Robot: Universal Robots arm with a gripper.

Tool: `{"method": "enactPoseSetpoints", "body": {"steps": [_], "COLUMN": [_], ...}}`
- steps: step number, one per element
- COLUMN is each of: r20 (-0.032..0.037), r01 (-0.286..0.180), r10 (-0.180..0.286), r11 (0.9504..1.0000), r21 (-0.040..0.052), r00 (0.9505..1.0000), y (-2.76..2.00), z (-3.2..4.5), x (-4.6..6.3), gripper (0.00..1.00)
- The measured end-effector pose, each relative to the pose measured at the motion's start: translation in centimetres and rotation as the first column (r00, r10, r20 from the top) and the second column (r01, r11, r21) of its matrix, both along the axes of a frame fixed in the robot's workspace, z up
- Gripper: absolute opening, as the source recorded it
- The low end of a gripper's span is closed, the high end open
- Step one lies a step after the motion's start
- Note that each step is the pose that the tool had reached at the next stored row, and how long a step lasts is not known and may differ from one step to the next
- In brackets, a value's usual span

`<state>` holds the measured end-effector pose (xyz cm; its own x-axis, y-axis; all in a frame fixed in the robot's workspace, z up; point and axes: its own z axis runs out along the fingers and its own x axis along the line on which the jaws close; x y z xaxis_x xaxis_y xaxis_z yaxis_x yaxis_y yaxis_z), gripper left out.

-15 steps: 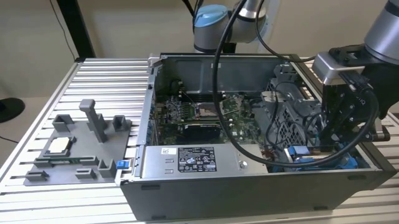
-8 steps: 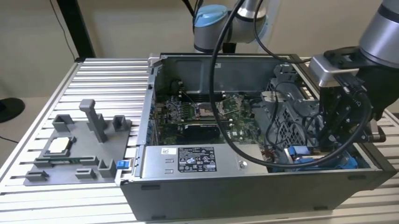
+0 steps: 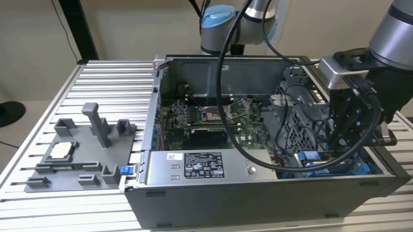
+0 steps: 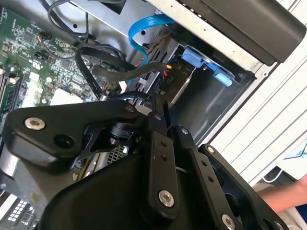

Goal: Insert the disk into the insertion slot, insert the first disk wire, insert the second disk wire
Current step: 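Insert the second disk wire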

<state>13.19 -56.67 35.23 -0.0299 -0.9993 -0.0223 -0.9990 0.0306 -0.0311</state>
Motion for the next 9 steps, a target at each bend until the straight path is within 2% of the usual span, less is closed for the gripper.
{"method": "enactPoseSetpoints", "body": {"steps": [9], "r20": [0.0002], "r01": [0.000], "r10": [0.000], "r11": [1.0000], "r21": [0.0004], "r00": [1.0000], "y": [0.01], "z": [-0.13], "x": [0.17], "gripper": [0.00]}}
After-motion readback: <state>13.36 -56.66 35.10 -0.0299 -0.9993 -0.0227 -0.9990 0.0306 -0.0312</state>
